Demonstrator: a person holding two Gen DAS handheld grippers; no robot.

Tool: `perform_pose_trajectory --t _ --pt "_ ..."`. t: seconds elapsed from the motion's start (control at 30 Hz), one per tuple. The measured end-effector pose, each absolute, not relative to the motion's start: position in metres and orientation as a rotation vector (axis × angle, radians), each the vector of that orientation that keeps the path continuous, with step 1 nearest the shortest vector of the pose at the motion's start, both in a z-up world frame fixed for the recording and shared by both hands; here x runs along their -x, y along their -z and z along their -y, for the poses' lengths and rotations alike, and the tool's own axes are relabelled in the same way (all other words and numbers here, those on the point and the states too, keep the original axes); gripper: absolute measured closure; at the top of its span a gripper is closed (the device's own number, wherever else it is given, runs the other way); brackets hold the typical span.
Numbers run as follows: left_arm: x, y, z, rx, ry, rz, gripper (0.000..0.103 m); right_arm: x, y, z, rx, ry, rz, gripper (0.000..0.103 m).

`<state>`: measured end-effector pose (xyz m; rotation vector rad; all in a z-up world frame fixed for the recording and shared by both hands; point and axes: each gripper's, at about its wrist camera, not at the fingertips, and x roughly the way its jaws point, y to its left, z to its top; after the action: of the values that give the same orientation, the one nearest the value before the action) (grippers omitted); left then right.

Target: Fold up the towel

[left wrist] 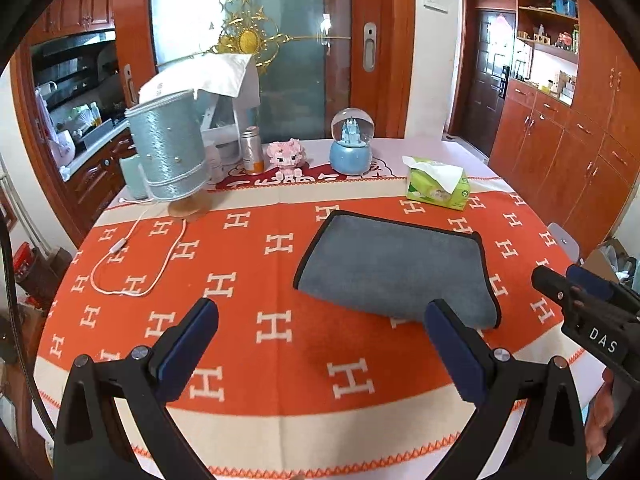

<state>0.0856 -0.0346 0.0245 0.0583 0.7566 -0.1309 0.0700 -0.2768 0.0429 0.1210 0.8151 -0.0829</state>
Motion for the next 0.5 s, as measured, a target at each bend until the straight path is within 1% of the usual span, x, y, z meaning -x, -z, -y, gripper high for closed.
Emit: perform_pose_trajectory --t 0.5 --pt "-0.028 -0.032 0.02 -0.01 0.064 -0.773 0.001 -0.01 -0.057 0.25 -0.083 0.026 -0.823 0.041"
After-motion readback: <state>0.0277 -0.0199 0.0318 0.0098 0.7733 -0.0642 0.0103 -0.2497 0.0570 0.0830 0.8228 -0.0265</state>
